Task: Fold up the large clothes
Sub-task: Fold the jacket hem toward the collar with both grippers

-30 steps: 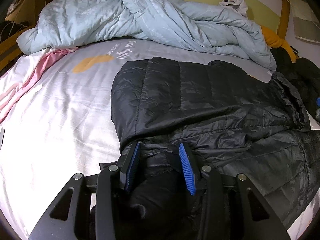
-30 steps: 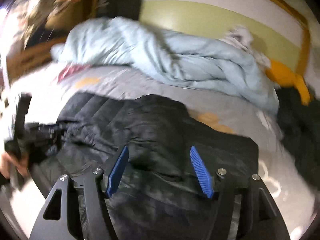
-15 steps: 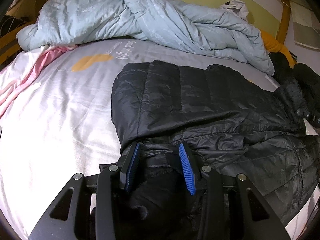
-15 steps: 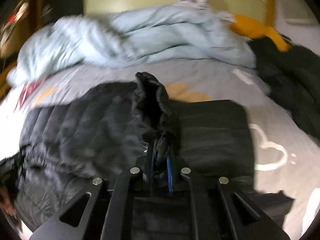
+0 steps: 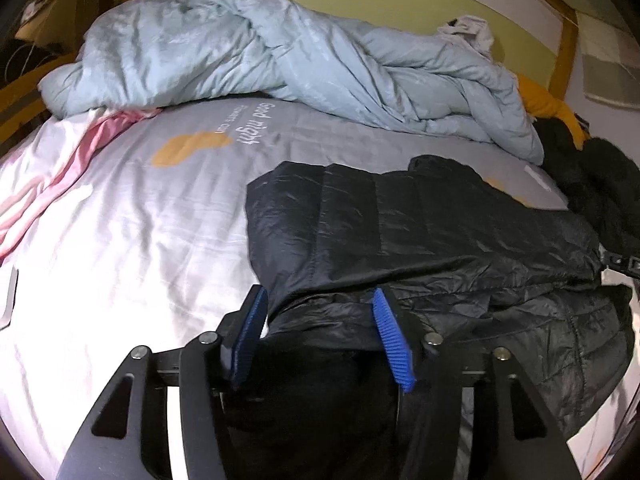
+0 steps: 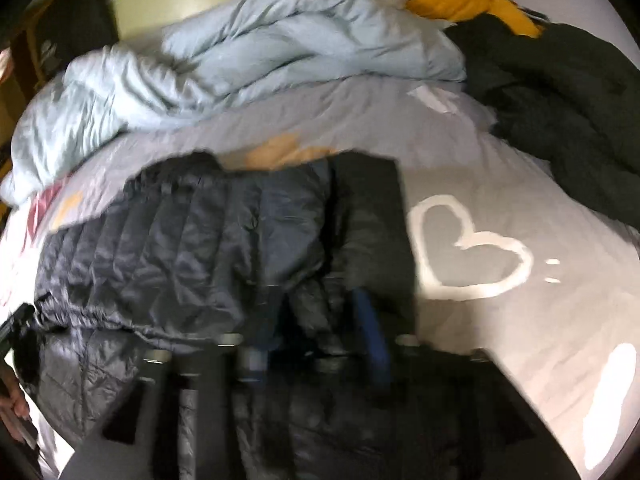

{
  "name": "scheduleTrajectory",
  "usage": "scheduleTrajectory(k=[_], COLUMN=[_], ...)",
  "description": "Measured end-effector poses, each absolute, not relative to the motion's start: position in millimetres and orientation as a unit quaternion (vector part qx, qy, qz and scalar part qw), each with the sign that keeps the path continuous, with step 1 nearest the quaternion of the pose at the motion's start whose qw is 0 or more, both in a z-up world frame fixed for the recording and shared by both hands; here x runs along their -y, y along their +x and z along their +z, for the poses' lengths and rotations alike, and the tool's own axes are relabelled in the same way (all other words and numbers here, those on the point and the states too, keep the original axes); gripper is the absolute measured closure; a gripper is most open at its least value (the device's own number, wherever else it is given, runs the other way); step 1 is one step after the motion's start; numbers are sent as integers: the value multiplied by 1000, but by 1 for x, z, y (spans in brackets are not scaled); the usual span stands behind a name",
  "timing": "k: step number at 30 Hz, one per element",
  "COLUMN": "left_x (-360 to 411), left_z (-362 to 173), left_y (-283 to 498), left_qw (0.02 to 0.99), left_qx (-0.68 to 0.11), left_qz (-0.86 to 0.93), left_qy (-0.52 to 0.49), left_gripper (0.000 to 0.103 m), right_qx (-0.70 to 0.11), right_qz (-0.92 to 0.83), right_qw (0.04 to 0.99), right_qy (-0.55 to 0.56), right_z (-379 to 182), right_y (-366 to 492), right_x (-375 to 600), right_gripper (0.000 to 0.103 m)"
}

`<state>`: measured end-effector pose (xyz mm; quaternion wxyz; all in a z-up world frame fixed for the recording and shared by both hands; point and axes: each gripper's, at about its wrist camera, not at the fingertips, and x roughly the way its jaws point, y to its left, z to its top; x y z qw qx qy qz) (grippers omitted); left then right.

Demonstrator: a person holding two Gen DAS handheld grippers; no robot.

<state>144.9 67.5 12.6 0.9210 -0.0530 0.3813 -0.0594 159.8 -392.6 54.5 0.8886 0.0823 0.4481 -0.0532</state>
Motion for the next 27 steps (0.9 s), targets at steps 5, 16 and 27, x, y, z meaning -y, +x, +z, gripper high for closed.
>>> scheduleTrajectory(k=[5, 16, 27], left_x=[-76, -79, -74], left_z=[24, -13, 39], left_y=[130, 139, 68], left_qw=[917, 882, 925], left_qx=[-390, -459, -343], left_qz=[-66, -75, -143], left_qy=[-53, -81, -85], left_gripper=[29, 39, 89], right_qx=[-415, -455, -360], right_qz=[-62, -40, 13], right_qw=[906, 885, 931], right_qy=[63, 95, 65], right_z=[90, 41, 78], right_y=[124, 84, 51], right_x=[406, 446, 403], right_gripper=[29, 19, 93])
